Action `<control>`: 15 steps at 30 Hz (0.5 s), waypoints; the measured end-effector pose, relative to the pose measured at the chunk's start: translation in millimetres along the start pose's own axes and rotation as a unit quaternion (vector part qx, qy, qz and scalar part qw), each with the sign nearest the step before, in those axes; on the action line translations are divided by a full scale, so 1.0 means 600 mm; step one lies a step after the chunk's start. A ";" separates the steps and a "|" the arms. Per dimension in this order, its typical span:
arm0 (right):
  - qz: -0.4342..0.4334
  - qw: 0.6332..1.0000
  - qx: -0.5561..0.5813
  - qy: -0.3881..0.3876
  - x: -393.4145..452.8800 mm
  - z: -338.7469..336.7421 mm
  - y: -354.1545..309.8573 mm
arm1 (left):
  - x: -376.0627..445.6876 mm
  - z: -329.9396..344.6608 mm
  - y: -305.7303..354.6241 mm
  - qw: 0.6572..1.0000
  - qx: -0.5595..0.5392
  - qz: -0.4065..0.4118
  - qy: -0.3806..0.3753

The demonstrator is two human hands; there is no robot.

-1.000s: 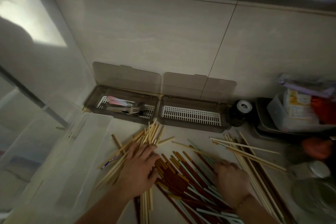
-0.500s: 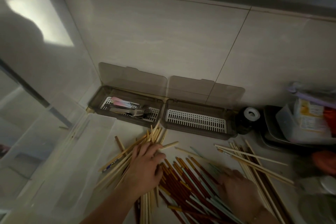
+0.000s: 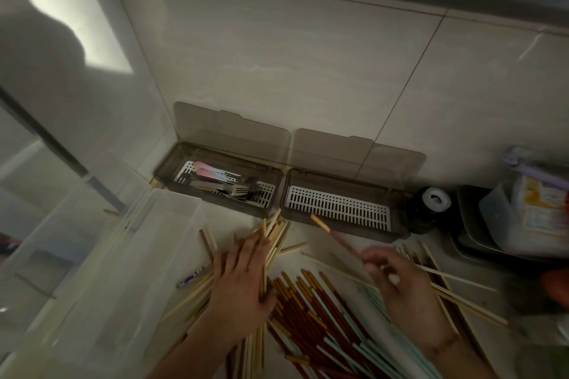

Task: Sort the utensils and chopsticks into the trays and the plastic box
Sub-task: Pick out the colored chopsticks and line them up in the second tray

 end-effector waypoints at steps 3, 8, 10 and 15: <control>-0.044 0.995 -0.066 0.059 0.078 -0.025 -0.033 | 0.013 -0.013 0.012 0.999 -0.015 0.006 0.030; -0.005 0.956 -0.287 -0.062 0.196 0.002 -0.032 | 0.081 -0.040 0.044 0.998 0.003 0.039 0.048; 0.022 0.951 -0.286 -0.118 0.215 0.029 -0.021 | 0.104 -0.040 0.047 0.999 0.012 0.032 0.037; 0.071 0.948 -0.261 -0.166 0.234 0.053 -0.007 | 0.126 -0.038 0.047 0.994 0.080 0.062 0.030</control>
Point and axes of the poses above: each hand's wrist, its own x-axis towards the middle knuckle, its own z-axis out of the palm, y = z × x, the point moved 3 cm from there along x, towards the middle knuckle, and after that the axes turned 10 degrees about z, right-handed, at the moved point
